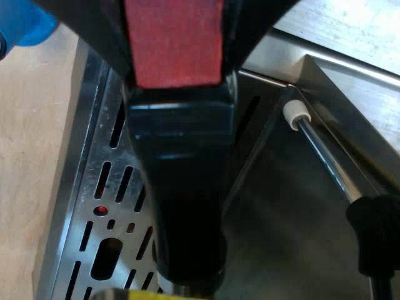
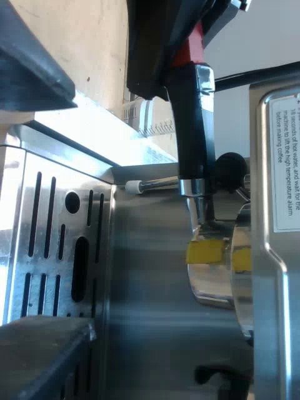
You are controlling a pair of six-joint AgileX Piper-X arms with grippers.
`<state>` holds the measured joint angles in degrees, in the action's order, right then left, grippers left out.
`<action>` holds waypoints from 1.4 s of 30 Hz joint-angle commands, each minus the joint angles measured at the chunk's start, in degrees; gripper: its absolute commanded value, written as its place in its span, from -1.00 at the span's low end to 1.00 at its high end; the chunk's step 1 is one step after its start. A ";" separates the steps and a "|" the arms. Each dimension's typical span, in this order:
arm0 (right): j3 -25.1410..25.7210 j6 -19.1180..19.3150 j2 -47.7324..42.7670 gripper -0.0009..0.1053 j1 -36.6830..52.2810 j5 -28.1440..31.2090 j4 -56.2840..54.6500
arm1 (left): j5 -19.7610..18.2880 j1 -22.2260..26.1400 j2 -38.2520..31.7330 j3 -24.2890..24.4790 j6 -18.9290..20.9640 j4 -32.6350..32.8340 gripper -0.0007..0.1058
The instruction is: Put the handle in the coffee machine
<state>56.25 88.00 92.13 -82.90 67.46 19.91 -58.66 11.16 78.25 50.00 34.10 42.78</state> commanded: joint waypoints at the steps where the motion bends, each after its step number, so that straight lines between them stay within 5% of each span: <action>1: -0.14 0.71 0.17 0.31 0.24 0.36 0.46 | -8.45 -0.12 -0.84 1.00 0.80 -2.92 -0.98; 10: -0.14 0.71 0.17 0.31 0.24 0.36 0.46 | -13.55 -0.12 -0.84 1.00 5.12 -4.96 -0.98; 26: -0.14 0.71 0.17 0.31 0.24 0.36 0.46 | -13.83 -0.12 -4.41 1.00 4.59 -4.93 -0.98; 33: -0.14 0.71 0.17 0.31 0.24 0.36 0.46 | -19.30 -0.12 -5.47 1.00 7.87 -4.93 -0.98; 42: -0.14 0.71 0.17 0.31 0.24 0.36 0.46 | -21.85 -0.33 -5.47 1.00 8.09 -4.80 -0.98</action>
<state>56.25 88.00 92.13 -82.90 67.46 19.91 -60.83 11.02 76.00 49.19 41.72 41.72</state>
